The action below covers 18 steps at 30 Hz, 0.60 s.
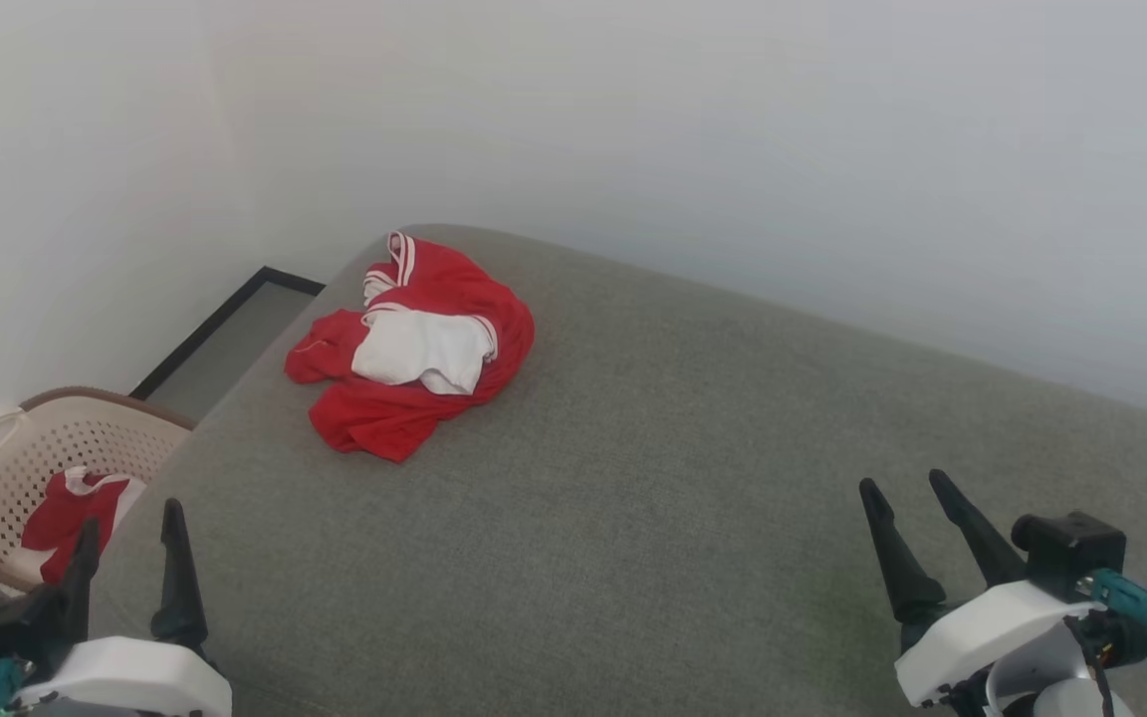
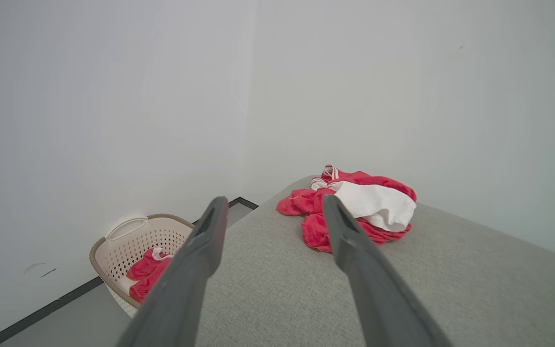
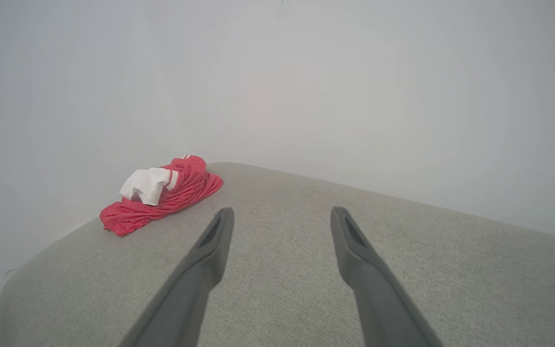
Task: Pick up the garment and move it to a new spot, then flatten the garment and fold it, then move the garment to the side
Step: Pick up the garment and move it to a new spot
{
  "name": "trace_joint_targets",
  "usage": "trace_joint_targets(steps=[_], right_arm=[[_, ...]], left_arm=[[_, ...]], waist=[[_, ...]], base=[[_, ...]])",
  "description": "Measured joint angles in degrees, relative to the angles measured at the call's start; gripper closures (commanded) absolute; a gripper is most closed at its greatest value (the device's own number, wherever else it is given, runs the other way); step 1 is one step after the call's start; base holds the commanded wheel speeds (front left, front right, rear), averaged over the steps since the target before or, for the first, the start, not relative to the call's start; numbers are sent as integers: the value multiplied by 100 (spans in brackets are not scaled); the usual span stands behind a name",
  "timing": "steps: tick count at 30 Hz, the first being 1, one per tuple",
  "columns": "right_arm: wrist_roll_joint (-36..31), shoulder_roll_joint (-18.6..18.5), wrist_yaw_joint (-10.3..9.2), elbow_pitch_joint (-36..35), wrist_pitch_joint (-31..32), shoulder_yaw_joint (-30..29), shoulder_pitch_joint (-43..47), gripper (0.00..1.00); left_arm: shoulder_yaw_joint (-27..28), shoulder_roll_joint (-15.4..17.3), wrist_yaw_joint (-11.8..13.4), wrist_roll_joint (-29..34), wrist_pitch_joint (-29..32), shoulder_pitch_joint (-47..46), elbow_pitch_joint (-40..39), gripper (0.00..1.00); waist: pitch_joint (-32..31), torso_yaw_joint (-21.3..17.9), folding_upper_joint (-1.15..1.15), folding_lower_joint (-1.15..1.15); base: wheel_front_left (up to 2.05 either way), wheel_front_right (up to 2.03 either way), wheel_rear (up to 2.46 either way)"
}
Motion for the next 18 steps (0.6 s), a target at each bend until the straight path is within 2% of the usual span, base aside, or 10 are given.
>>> trace_joint_targets(steps=[4,10,18], right_arm=[[9,-41,0,-16,-1,-71,-7,0],[-10,-126,0,-104,31,-212,-57,0],[-46,-324,0,-421,180,-222,-352,0]], left_arm=[[-24,-13,-2,-69,48,-211,89,0],[-122,45,-137,-163,162,-894,471,0],[-143,257,-390,-363,200,-2228,1616,0]], waist=[[111,-24,0,0],[344,-145,0,0],[923,-505,0,0]], base=[[0,0,0],[0,0,0],[0,0,0]])
